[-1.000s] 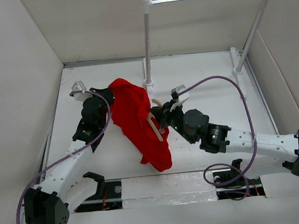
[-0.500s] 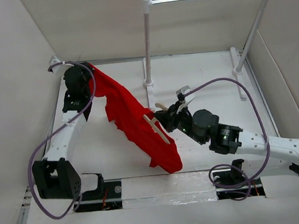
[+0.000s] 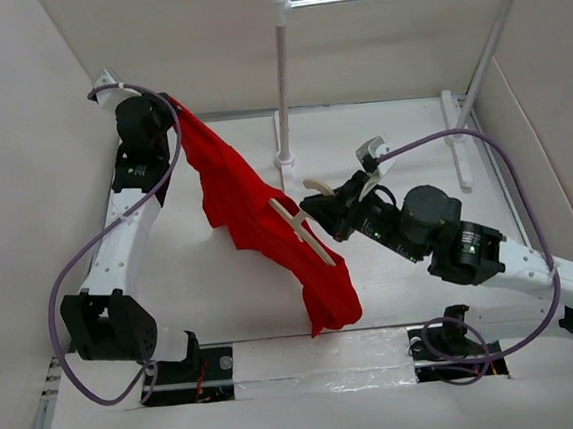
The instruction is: Place the t-shirt on the hanger
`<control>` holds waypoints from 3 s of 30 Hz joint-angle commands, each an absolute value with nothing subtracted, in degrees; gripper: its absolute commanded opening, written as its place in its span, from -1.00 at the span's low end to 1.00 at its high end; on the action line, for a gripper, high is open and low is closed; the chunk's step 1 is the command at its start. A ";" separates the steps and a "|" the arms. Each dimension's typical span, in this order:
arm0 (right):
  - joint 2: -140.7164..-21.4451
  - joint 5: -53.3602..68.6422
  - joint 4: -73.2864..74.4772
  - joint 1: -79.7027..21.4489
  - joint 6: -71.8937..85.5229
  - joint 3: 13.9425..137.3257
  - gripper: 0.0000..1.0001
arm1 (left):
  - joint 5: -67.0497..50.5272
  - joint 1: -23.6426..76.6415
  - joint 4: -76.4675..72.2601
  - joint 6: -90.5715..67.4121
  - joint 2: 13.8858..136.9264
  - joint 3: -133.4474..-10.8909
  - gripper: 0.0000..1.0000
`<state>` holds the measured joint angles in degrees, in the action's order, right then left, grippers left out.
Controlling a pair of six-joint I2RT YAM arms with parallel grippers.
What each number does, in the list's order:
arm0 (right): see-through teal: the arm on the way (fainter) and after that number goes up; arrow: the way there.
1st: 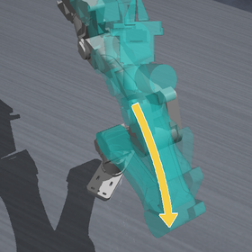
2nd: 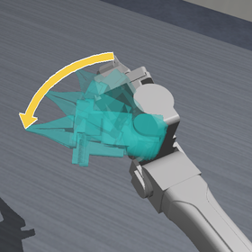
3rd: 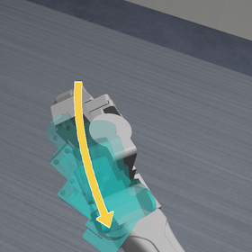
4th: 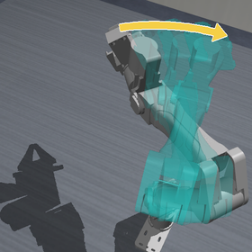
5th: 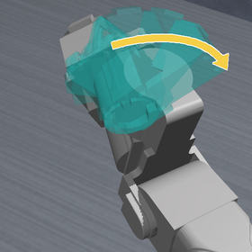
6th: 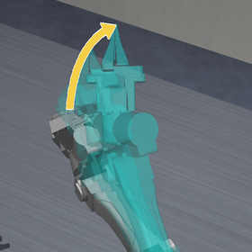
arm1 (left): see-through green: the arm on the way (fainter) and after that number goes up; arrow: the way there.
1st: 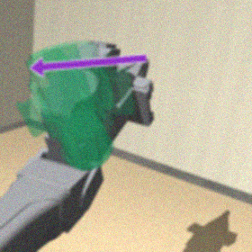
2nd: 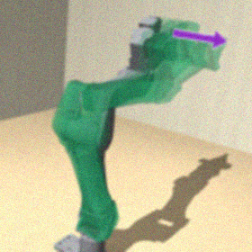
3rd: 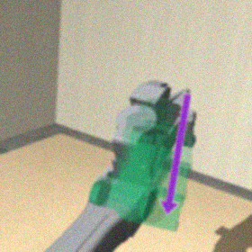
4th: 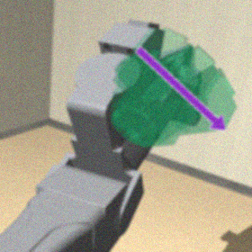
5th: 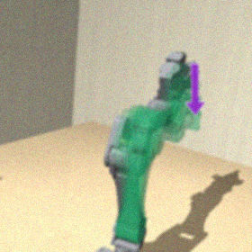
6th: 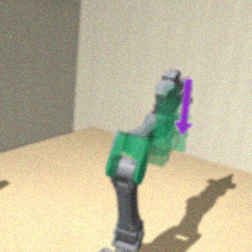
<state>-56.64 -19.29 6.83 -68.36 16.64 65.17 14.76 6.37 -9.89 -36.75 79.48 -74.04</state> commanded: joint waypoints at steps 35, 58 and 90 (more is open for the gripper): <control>-63.71 -17.14 11.68 -73.65 13.45 80.06 -1.00 | 15.03 10.37 1.66 -26.28 77.25 -96.85 -1.00; -76.64 -24.10 22.76 -59.51 8.17 98.96 -1.00 | 2.94 26.63 -9.48 -34.36 50.90 -58.20 -1.00; -83.58 -20.56 21.71 -53.96 12.22 103.27 -1.00 | -17.76 34.10 -31.64 -45.97 60.91 -50.45 -0.13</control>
